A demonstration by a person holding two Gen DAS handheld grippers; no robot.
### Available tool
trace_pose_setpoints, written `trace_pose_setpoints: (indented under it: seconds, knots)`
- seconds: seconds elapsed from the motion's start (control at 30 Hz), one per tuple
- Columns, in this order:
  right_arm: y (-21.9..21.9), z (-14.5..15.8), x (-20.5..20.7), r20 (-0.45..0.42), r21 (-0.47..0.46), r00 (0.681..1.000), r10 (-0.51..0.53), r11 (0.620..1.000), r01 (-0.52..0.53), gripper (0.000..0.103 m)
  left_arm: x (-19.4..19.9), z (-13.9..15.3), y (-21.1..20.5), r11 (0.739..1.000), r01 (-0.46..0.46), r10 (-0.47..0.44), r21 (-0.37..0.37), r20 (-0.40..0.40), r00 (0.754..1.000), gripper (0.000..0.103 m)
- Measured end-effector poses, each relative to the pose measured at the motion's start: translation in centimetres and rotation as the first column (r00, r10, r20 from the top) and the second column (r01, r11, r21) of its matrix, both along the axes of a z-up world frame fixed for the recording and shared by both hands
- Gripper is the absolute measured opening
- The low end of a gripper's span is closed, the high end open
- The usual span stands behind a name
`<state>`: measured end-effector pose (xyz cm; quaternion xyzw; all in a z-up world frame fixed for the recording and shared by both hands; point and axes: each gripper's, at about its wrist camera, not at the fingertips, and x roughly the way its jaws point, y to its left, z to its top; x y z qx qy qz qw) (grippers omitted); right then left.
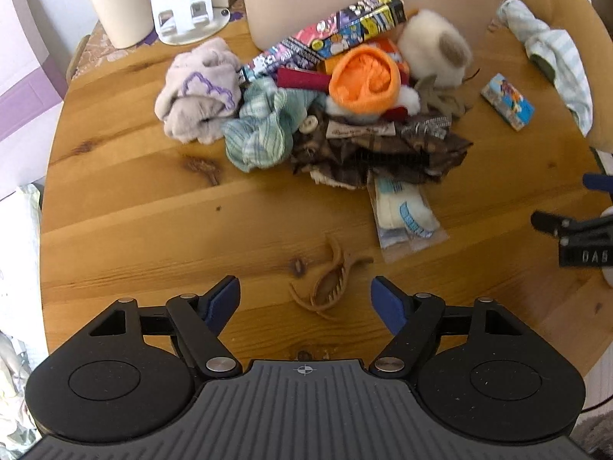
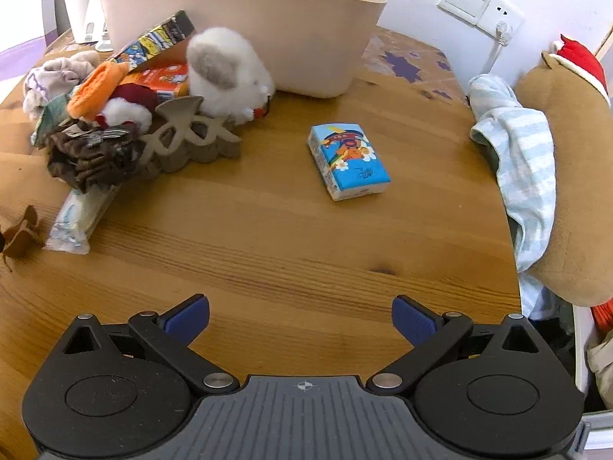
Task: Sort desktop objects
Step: 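Move both grippers back down toward the table, then grasp the brown hair clip with the left gripper while the right grasps the cartoon tissue pack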
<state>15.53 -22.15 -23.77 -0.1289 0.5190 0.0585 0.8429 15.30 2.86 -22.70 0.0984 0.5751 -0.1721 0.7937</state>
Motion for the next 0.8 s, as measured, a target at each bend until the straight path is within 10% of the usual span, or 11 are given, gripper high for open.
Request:
trace_pose_setpoints:
  seconds: [0.8]
  knots:
    - [-1.5, -0.6, 9.0, -0.010, -0.050, 0.996, 0.091, 0.995, -0.092, 0.095, 0.5, -2.9, -2.4, 0.999, 0.038, -0.037, 0.017, -0.044, 0.998, 0.053]
